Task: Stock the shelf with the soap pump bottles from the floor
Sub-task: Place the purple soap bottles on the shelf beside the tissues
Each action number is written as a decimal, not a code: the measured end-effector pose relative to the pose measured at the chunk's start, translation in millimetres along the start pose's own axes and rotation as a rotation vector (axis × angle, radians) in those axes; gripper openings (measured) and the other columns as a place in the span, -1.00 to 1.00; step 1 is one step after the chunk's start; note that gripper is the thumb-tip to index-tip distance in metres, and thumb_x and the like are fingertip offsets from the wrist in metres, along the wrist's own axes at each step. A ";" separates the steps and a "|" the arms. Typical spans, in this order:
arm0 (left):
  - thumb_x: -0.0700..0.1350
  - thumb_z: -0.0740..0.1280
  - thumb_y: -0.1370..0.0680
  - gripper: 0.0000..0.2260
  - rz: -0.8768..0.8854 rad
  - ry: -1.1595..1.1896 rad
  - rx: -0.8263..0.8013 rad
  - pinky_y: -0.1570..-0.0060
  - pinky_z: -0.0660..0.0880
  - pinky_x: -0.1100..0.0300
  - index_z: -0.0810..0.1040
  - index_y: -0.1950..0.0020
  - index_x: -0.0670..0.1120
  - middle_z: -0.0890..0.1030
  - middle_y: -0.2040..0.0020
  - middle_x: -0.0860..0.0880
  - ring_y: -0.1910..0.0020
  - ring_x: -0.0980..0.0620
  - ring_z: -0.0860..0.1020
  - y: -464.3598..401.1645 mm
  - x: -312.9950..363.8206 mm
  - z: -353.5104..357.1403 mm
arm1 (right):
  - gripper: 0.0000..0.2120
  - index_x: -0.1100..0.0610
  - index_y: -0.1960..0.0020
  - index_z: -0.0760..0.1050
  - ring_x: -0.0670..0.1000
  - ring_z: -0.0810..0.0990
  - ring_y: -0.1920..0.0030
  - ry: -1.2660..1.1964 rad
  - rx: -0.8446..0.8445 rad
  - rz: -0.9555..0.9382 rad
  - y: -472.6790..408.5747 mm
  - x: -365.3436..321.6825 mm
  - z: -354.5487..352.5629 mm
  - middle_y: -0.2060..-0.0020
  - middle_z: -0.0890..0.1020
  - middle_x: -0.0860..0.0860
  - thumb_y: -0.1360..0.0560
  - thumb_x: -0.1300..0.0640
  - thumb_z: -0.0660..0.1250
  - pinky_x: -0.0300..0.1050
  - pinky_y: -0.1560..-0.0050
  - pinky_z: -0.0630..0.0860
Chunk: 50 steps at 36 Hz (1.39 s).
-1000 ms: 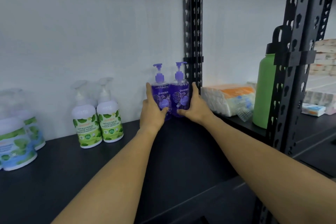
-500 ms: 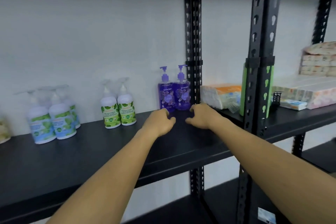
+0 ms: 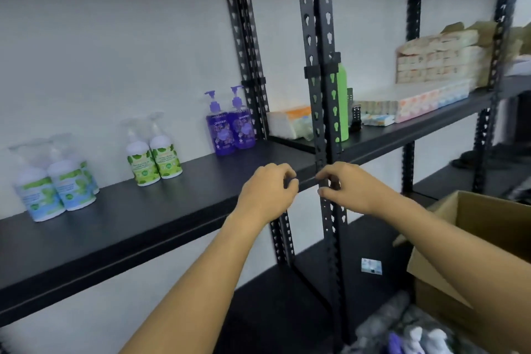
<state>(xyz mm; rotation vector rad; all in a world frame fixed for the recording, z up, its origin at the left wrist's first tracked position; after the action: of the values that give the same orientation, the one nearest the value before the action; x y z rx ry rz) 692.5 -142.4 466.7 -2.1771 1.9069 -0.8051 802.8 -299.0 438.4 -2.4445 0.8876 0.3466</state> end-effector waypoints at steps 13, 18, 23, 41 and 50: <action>0.03 0.23 -0.61 -0.82 -0.014 0.209 -0.364 -0.05 0.57 -0.02 0.59 -0.11 0.08 0.59 -0.02 0.13 0.00 0.07 0.56 49.7 47.4 170.4 | -0.62 0.11 -0.30 0.53 0.04 0.58 -0.17 0.040 -0.207 0.365 136.8 142.9 66.9 -0.18 0.62 0.03 -0.54 -0.02 0.37 -0.13 -0.16 0.47; 0.02 0.24 -0.62 -0.84 -0.080 0.239 -0.506 -0.02 0.57 0.01 0.59 -0.09 0.06 0.58 0.00 0.12 0.03 0.07 0.56 64.0 43.2 233.3 | -0.66 0.09 -0.25 0.53 0.06 0.60 -0.06 0.031 -0.323 0.468 169.4 189.5 113.4 -0.06 0.64 0.04 -0.52 0.01 0.35 -0.03 -0.10 0.51; -0.01 0.27 -0.62 -0.84 -0.175 0.235 -0.621 -0.04 0.56 0.05 0.60 -0.10 -0.01 0.56 0.06 0.11 0.00 0.02 0.57 78.7 29.2 292.1 | -0.48 0.04 -0.15 0.51 0.16 0.55 -0.11 0.082 -0.448 0.551 198.1 231.7 171.4 -0.01 0.61 0.04 -0.34 -0.23 0.12 0.09 -0.08 0.51; 0.12 0.32 -0.53 -0.32 -0.391 0.002 -1.090 -0.42 0.29 0.02 0.14 -0.58 -0.01 0.28 -0.54 -0.08 -0.49 -0.16 0.29 162.1 -37.8 431.1 | -0.16 -0.03 -0.64 -0.16 0.23 -0.40 -0.55 0.597 -0.926 0.397 217.7 281.4 282.1 -0.61 -0.23 0.04 -0.53 -0.47 -0.08 0.37 -0.49 -0.32; 0.17 0.32 -0.54 -0.15 -0.663 0.112 -1.195 -0.44 0.23 -0.02 -0.18 -0.62 0.06 0.09 -0.58 -0.19 -0.53 -0.19 0.17 189.4 -49.9 473.1 | -0.11 -0.13 -0.62 -0.26 0.20 -0.42 -0.54 0.733 -1.086 0.338 195.2 300.9 315.7 -0.59 -0.30 0.04 -0.47 -0.54 -0.07 0.35 -0.48 -0.36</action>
<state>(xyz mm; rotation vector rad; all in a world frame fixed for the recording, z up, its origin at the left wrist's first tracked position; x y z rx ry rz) 747.4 -243.8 -32.2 -3.5895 1.9394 0.3883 882.1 -412.4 -19.0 -3.5019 1.7811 -0.0060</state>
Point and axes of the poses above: each hand's wrist, its own y-axis away from the middle knuckle, its own z-axis out of the palm, x = y × z, the point moved 3 cm from there along -y, towards the middle knuckle
